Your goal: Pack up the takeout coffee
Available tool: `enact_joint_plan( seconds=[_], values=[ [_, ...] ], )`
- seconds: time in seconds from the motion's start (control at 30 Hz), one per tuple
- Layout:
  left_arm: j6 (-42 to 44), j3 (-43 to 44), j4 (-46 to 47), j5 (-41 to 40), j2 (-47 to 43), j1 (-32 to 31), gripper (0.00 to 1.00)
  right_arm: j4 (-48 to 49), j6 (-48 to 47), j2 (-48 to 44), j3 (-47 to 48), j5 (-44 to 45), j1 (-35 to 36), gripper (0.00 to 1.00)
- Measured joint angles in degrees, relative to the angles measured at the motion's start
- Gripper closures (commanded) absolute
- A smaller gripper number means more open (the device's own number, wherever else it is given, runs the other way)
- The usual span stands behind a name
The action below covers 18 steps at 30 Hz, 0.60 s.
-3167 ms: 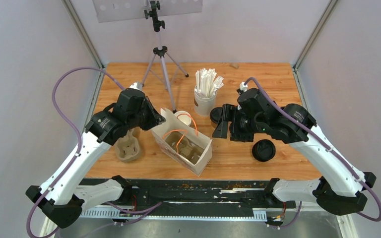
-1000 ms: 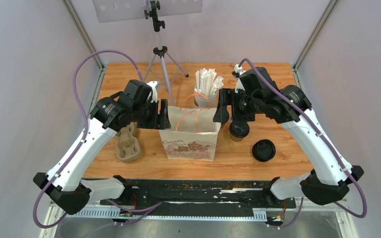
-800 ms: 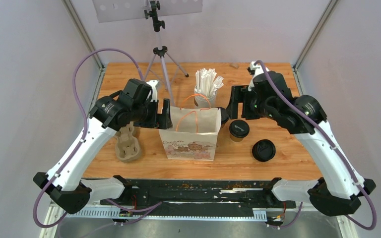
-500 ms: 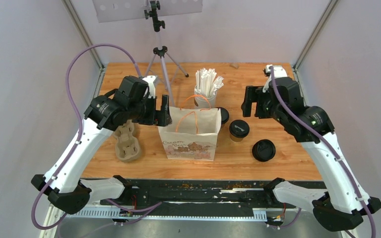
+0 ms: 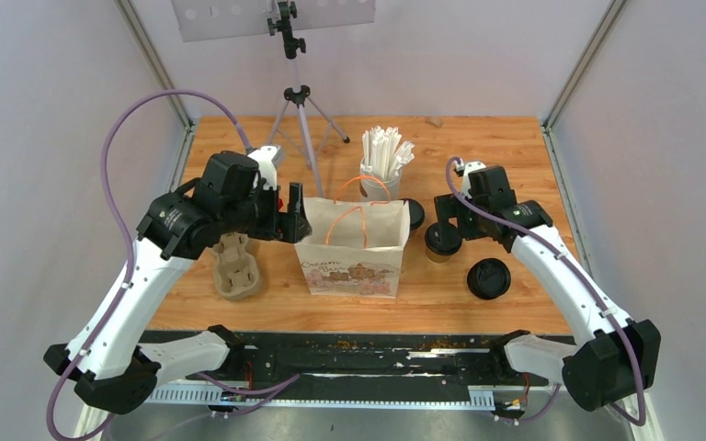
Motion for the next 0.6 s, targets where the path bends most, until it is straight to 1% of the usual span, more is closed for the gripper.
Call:
enact_joint_plan(
  seconds=[0.1,0.2,0.33,0.5,0.6],
  values=[
    [0.26,-1.03,-0.02,0.57,0.00,0.00,0.04,4.17,-1.36,0.52,-2.27,-3.21,-0.31,0.05],
    [0.46,-1.60,-0.09,0.79,0.00,0.00,0.04,7.34,-3.02,0.70,-3.85,-5.22,-0.31,0.03],
    [0.87,-1.66,-0.11,0.96,-0.15,0.02,0.04,10.60,-5.07,0.72,-5.95,-6.23,-0.31,0.03],
    [1.18,-1.66,-0.66,1.01,-0.46,0.02,0.05,13.66,-6.99,2.27,-7.45,-6.82,-0.31,0.06],
    [1.18,-1.66,-0.98,1.16,-0.48,0.02,0.06,14.78,-7.45,3.69,-8.52,-7.50,-0.31,0.10]
  ],
)
